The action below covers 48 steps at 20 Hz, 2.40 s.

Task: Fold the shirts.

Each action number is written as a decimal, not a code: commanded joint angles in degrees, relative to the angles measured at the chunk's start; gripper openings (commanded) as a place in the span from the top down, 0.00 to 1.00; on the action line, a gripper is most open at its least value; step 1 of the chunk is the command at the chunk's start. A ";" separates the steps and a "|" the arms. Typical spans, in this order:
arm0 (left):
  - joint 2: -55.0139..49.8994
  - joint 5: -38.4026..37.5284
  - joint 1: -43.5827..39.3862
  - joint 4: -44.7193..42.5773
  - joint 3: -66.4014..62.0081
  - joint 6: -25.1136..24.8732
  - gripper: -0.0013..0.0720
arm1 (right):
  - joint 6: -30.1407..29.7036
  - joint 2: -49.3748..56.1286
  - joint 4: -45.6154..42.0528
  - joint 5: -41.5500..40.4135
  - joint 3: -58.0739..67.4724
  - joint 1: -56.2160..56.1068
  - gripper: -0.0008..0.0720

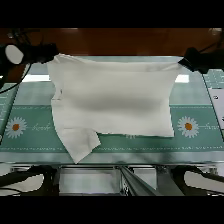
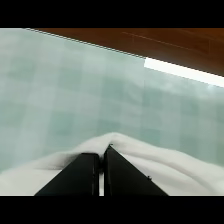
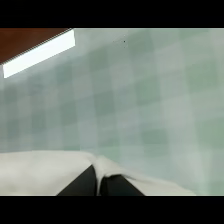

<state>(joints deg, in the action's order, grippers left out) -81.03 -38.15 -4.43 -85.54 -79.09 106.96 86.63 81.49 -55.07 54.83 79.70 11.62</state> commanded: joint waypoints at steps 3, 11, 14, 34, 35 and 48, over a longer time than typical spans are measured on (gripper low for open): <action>-9.94 0.79 0.02 6.73 -3.98 5.01 0.96 | -0.33 14.03 3.02 -0.87 7.56 -0.66 0.95; -7.45 -21.77 5.35 6.71 -6.95 -13.25 0.95 | -7.69 13.92 -0.44 20.87 9.94 2.62 0.95; -8.59 -30.40 5.86 6.69 -3.37 -20.13 0.95 | -8.37 13.92 -6.71 26.34 7.41 1.90 0.95; -1.36 -45.81 16.55 6.29 9.20 -18.80 0.02 | -6.45 -0.66 -6.95 27.15 -5.75 14.27 0.13; 1.44 -45.09 18.88 7.54 12.52 -18.64 0.02 | -6.38 -4.48 -6.47 24.28 -9.33 16.48 0.14; 20.13 -33.59 28.33 25.57 47.06 -23.85 0.02 | -13.92 -27.50 2.64 16.20 -43.71 20.76 0.14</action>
<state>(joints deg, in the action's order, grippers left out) -62.11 -74.04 23.42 -62.67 -35.88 84.14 74.08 55.05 -53.60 69.60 38.02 32.21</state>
